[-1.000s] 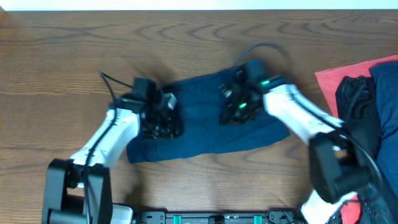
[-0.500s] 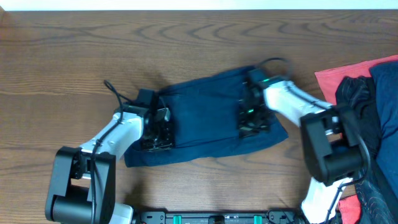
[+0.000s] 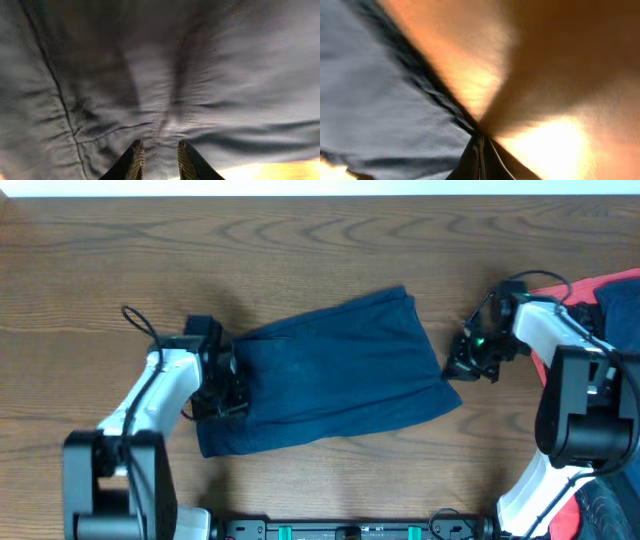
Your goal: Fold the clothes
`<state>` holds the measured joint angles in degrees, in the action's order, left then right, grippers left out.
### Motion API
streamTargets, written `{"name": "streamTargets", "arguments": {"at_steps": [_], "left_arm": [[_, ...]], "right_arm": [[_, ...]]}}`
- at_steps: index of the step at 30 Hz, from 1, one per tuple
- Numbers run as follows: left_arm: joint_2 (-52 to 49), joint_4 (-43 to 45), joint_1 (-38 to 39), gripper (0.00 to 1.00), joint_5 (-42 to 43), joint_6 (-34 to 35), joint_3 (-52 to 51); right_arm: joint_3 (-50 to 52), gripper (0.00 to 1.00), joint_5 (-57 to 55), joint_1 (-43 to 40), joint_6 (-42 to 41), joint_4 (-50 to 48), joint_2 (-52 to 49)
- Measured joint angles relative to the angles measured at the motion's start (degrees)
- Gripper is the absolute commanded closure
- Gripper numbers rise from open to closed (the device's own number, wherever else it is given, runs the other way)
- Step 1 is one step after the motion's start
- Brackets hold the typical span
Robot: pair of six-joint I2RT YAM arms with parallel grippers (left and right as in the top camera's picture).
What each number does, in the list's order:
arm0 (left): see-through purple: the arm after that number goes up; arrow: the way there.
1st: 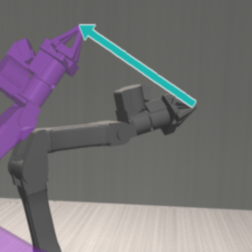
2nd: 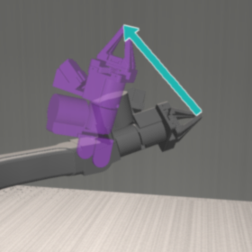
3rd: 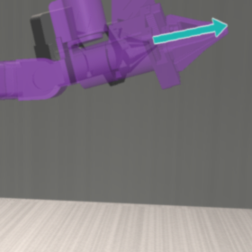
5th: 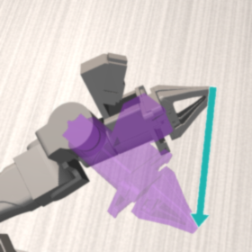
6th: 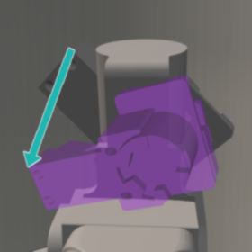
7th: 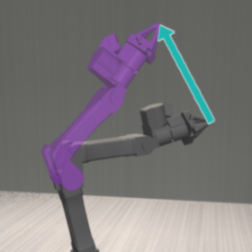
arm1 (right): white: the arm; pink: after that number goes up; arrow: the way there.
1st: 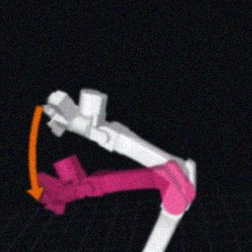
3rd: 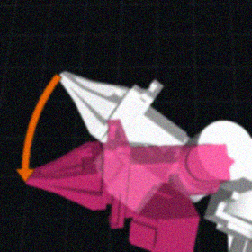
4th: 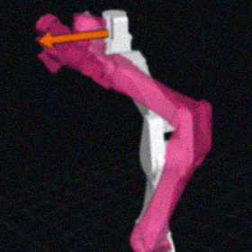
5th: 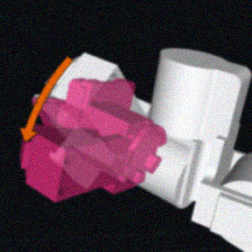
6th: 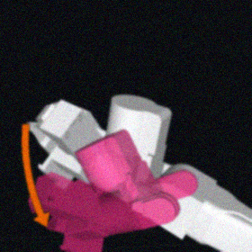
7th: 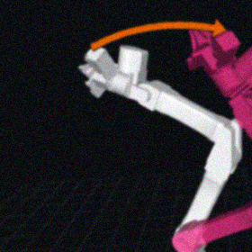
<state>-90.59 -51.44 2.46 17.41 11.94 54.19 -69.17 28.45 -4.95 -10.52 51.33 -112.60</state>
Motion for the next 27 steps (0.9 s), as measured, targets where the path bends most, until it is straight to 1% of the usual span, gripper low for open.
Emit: {"name": "streamTargets", "arguments": {"at_steps": [1,5,8,10,14,19,23,27], "left_arm": [[1.38,0.55,0.00,0.71,0.55,-0.04,1.03],[7.96,7.69,0.66,0.70,3.08,-0.17,3.45],[9.75,12.87,2.16,0.70,4.13,-0.17,3.98],[9.03,15.34,3.17,0.70,4.59,-0.17,3.98],[3.98,20.13,5.29,0.71,4.96,-0.17,3.98],[-4.24,24.90,6.36,0.71,4.79,-0.20,3.98],[-9.46,25.88,6.34,0.71,1.09,-0.20,3.98],[-11.32,23.32,6.34,0.71,-3.80,-0.39,3.91]], "right_arm": [[0.17,0.99,2.99,0.20,1.22,-1.92,1.27],[0.28,0.99,12.00,2.64,2.89,-11.93,7.45],[-0.11,0.99,16.06,7.41,1.25,-21.40,10.69],[-0.39,0.99,16.74,11.26,-0.63,-25.68,10.95],[-0.42,0.99,12.44,20.63,-6.91,-30.82,8.96],[-0.39,0.99,4.90,29.75,-14.62,-36.04,1.97],[-0.39,0.98,-0.92,32.46,-19.30,-39.69,-4.22],[-0.52,0.99,-4.59,30.82,-22.56,-40.44,-6.27]]}}
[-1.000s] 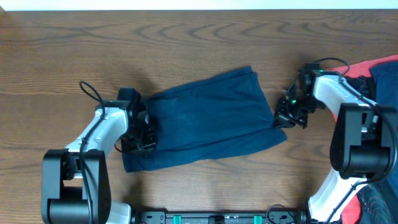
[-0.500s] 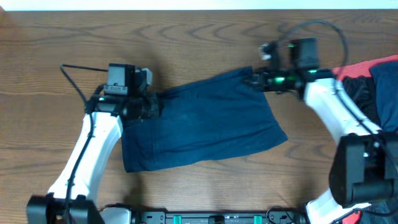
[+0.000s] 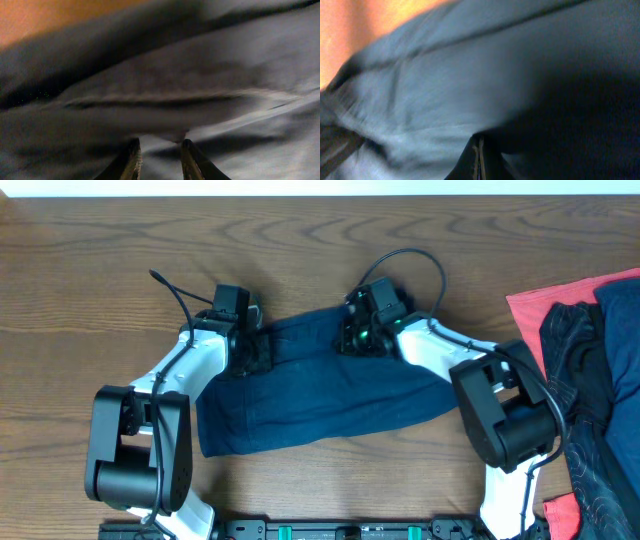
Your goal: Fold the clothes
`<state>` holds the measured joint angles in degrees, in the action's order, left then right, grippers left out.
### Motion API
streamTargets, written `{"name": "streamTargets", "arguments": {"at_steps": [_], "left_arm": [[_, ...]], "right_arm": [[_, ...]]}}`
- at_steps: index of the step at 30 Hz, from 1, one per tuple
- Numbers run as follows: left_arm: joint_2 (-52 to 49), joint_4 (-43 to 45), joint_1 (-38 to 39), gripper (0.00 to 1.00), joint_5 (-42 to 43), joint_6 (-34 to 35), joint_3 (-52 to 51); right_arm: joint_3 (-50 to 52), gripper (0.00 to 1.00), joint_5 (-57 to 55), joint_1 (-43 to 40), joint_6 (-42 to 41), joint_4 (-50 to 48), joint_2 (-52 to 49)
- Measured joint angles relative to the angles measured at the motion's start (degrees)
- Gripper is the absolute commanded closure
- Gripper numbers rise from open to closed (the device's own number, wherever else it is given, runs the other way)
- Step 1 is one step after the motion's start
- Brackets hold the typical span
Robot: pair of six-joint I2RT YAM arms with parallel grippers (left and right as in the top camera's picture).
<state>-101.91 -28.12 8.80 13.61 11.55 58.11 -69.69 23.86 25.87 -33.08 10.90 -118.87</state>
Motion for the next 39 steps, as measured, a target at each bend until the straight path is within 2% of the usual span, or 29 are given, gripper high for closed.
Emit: {"name": "streamTargets", "arguments": {"at_steps": [7,8,13,18,20,23,26,28,30,32,39], "left_arm": [[0.13,-5.07,-0.02,0.71,-8.52,-1.42,0.04],[0.13,-5.22,-0.07,0.71,-9.29,-1.92,0.04],[0.24,-5.73,-0.81,0.70,-10.32,-2.78,0.07],[2.69,-13.77,-2.27,0.46,-11.19,-3.32,2.34],[5.03,-17.57,-2.45,0.41,-11.45,-3.52,4.63],[10.29,-20.85,-2.43,0.40,-10.49,-3.48,7.65],[15.32,-23.26,-2.43,0.41,-5.95,-3.43,9.03],[16.68,-25.11,-2.32,0.53,-2.71,-3.37,9.11],[16.72,-25.81,-1.92,0.71,-0.42,-2.73,8.41],[16.39,-25.27,-1.14,0.78,1.20,-2.10,5.73],[15.17,-17.53,0.59,0.79,3.15,-0.66,-9.73]], "right_arm": [[-0.37,0.99,0.92,-13.49,-0.57,0.85,-0.02],[-0.35,0.99,1.81,-17.51,0.46,1.16,-0.02],[-0.42,0.99,5.55,-26.71,3.69,4.66,-0.07],[-0.28,0.99,9.29,-33.09,8.94,12.44,0.96],[0.15,0.99,9.97,-34.29,11.15,17.53,2.73],[0.50,0.99,10.64,-33.99,13.94,24.65,7.30],[0.48,0.97,10.99,-32.04,16.61,31.65,13.35],[0.39,0.96,10.84,-30.05,17.79,35.41,15.96],[0.33,0.96,9.99,-27.41,18.73,38.69,16.85],[0.59,0.95,8.39,-24.39,19.17,39.89,16.61],[3.43,0.97,1.16,-14.80,19.10,39.95,14.14]]}}
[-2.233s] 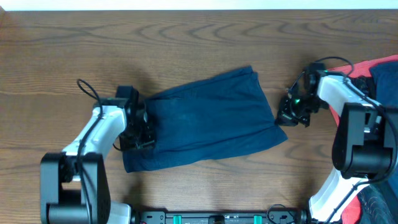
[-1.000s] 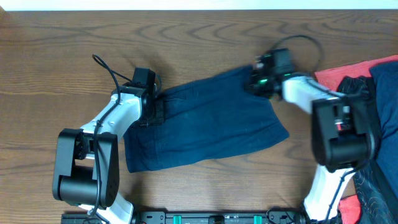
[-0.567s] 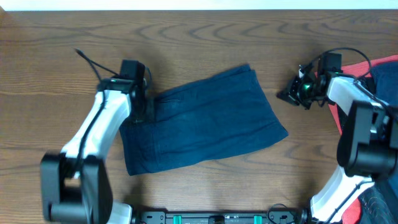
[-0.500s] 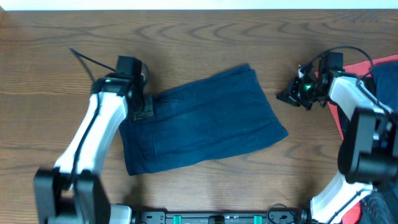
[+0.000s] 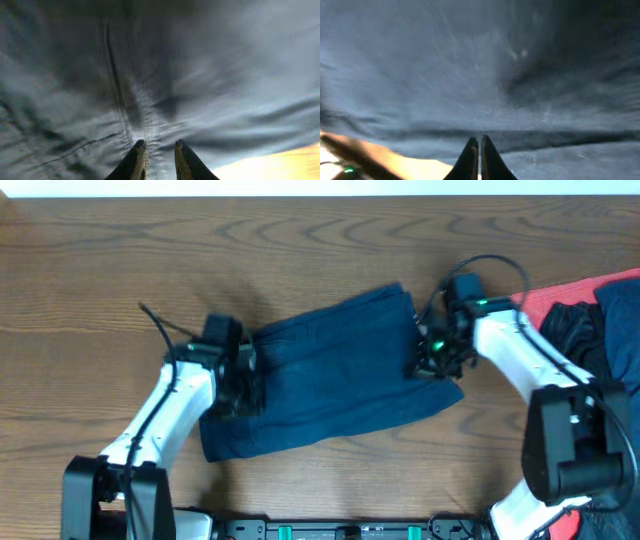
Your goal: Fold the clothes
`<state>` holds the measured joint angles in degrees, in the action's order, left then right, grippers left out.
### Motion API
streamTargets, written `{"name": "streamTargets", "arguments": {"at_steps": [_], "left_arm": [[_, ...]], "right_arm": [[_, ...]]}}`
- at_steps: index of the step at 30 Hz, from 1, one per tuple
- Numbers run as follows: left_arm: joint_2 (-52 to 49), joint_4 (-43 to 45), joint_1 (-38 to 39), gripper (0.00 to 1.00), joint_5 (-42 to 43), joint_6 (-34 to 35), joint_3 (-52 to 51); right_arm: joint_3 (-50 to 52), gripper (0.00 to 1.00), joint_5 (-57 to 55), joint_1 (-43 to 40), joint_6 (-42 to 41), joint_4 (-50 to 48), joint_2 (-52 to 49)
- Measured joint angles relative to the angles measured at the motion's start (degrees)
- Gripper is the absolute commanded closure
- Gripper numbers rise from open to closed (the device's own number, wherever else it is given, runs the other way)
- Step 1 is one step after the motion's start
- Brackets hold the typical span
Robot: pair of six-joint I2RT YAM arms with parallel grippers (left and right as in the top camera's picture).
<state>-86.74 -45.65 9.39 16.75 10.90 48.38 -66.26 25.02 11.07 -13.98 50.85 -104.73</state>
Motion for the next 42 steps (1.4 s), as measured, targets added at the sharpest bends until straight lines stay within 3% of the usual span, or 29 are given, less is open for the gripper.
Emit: {"name": "streamTargets", "arguments": {"at_steps": [4,9,20,24,29,33,37,42], "left_arm": [[-0.17,2.56,-0.98,0.79,-1.64,1.90,-6.47],[-0.15,3.93,-3.43,0.78,-3.78,3.32,-7.08],[-0.17,13.03,-5.73,0.69,-5.14,0.57,-2.45],[-0.17,5.53,-5.88,0.44,-5.18,-1.05,6.05],[-0.15,-5.22,-6.49,0.30,-5.11,-1.66,14.93],[-0.11,-8.46,-9.44,0.13,-5.01,-0.92,15.74],[-0.11,-8.37,-14.67,0.07,-3.10,-0.39,14.91],[-1.70,-7.28,-23.45,0.03,5.11,-3.21,12.17]], "right_arm": [[2.60,0.98,-7.41,0.70,-4.85,0.22,-1.31],[5.29,0.99,-12.90,-3.91,-10.34,0.07,-1.33],[9.49,0.99,-10.05,-15.52,-14.10,2.64,0.31],[9.86,0.99,-11.74,-16.63,-14.23,4.00,0.90],[10.32,0.98,-13.22,-17.00,-10.91,2.36,4.92],[9.99,0.99,-5.11,-16.83,-2.82,-3.50,14.29],[9.29,0.99,1.73,-14.56,0.90,-7.54,19.56],[9.09,0.99,4.55,-6.05,2.45,-10.67,18.43]]}}
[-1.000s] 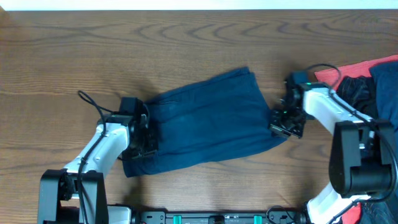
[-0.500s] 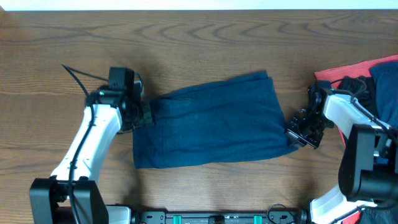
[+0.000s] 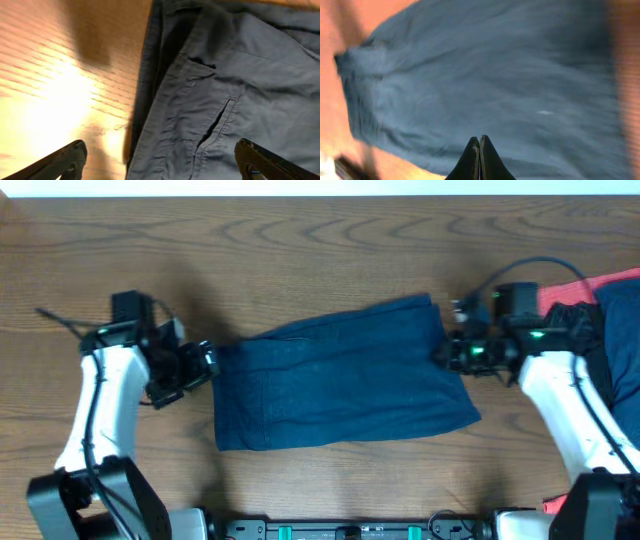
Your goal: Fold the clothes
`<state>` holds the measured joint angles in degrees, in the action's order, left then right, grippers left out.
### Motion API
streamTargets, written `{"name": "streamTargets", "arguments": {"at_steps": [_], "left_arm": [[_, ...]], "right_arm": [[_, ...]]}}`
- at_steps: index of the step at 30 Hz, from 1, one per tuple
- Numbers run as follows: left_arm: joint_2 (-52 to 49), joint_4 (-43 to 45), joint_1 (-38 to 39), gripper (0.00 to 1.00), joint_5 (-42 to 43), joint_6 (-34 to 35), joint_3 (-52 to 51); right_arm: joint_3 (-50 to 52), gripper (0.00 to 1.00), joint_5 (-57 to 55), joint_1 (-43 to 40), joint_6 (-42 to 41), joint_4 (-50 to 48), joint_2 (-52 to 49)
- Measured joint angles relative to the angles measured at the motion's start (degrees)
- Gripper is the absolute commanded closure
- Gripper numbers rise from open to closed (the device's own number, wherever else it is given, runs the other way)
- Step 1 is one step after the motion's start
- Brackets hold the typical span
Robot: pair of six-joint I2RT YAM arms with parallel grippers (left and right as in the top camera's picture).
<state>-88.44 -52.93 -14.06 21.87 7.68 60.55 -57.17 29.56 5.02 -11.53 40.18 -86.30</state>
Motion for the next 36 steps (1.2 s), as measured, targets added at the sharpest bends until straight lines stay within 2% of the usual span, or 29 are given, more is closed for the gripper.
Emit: {"name": "streamTargets", "arguments": {"at_steps": [6,10,16,19,25,28,31,33,36], "left_arm": [[-7.21,0.31,-2.95,0.03,8.15,-3.80,-1.31],[-12.90,2.25,-1.75,0.03,10.14,-5.01,-1.68],[-16.94,3.04,-1.25,0.03,11.50,-5.07,-1.46],[-17.46,3.13,-1.01,0.08,11.15,-4.68,-1.14],[-18.47,5.90,1.84,0.27,11.28,-5.22,-0.04],[-18.91,7.91,5.25,0.42,11.34,-6.27,0.24],[-19.39,9.14,7.54,0.60,11.50,-6.49,0.28],[-19.85,9.79,8.55,0.77,11.72,-6.88,0.20],[-20.65,9.97,8.98,0.93,11.69,-7.76,-0.02]], "right_arm": [[0.00,0.99,-6.21,8.98,-7.30,-2.10,-7.23],[0.00,0.99,-8.92,9.09,-13.42,-4.35,-12.07],[0.02,0.99,-9.70,9.09,-17.46,-5.64,-14.93],[0.02,0.99,-9.90,9.09,-18.18,-6.36,-14.95],[0.02,0.99,-9.94,9.09,-18.71,-7.08,-14.95],[0.02,0.99,-9.97,9.09,-18.91,-7.08,-14.95],[0.02,0.99,-9.99,9.09,-19.06,-7.08,-14.95],[0.02,0.99,-10.01,9.09,-19.08,-7.06,-14.95],[0.00,0.99,-10.03,9.09,-19.10,-7.02,-14.95]]}}
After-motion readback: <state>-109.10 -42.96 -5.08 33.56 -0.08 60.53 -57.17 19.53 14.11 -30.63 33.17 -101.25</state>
